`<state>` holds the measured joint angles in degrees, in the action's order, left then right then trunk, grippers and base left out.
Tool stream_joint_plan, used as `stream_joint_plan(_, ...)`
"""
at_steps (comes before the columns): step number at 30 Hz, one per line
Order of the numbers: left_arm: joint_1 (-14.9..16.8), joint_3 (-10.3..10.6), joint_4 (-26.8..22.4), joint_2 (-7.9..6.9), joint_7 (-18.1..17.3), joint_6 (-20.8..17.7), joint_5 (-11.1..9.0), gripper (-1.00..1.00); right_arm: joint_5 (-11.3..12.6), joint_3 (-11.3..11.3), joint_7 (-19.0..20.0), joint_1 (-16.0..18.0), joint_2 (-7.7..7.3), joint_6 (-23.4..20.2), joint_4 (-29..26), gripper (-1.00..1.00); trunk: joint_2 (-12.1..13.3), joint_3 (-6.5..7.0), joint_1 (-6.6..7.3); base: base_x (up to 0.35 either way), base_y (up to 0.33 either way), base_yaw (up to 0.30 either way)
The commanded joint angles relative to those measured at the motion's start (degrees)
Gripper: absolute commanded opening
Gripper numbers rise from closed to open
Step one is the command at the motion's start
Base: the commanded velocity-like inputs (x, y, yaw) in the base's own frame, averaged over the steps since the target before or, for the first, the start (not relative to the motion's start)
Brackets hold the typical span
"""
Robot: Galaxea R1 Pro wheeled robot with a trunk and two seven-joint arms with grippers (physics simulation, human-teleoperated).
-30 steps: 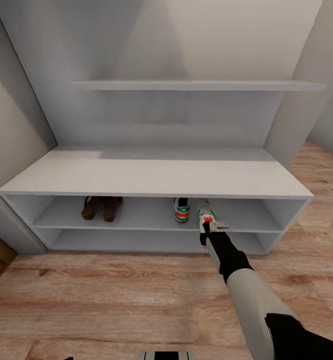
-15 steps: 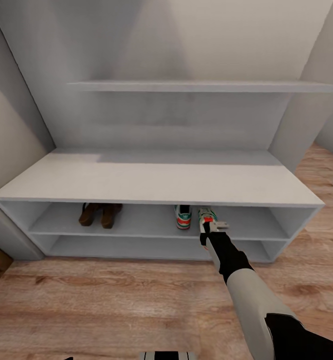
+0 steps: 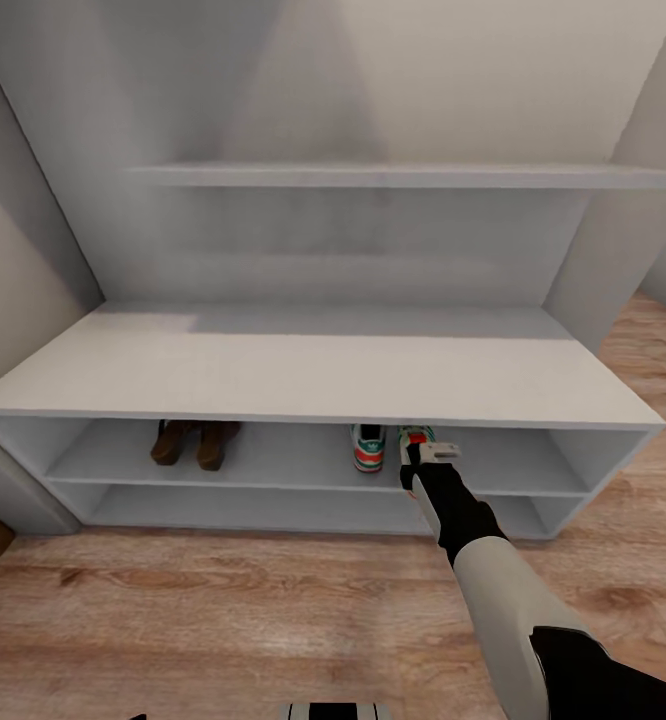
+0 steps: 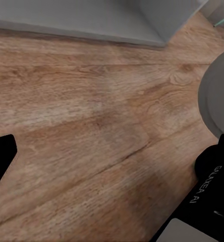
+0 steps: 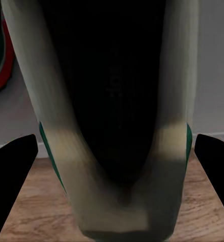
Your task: Pick up the two gym shoes and the two sandals from the corridor floor and place them onto the hallstand (shoe rack) in the corridor, making sure they are on the rack and not on the floor. Arrange them so the two gym shoes are next to each other and the two sandals are next to each other.
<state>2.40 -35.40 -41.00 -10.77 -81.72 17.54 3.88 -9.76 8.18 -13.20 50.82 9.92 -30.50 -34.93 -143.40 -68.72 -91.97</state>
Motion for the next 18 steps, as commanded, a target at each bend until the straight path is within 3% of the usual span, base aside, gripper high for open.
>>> stream_joint_plan(1,0.06,-0.23,-0.04,0.05,-0.2,0.39,0.38,1.0,-0.57,0.25,0.19,-0.01,0.07,-0.26,-0.13,-1.0,0.0,-0.05,-0.01,0.02,0.0,0.0)
stream_joint_plan(9,0.07,-0.27,-0.04,0.05,-0.2,0.39,0.39,1.0,-0.58,0.25,0.18,-0.01,0.07,-0.26,-0.14,-1.0,0.0,-0.05,-0.01,0.144,0.0,0.0)
stream_joint_plan(18,0.07,-0.2,-0.04,0.05,-0.2,0.34,0.4,1.0,-0.57,0.25,0.17,-0.01,0.07,-0.26,-0.14,-1.0,0.0,-0.05,-0.01,0.038,0.0,0.0)
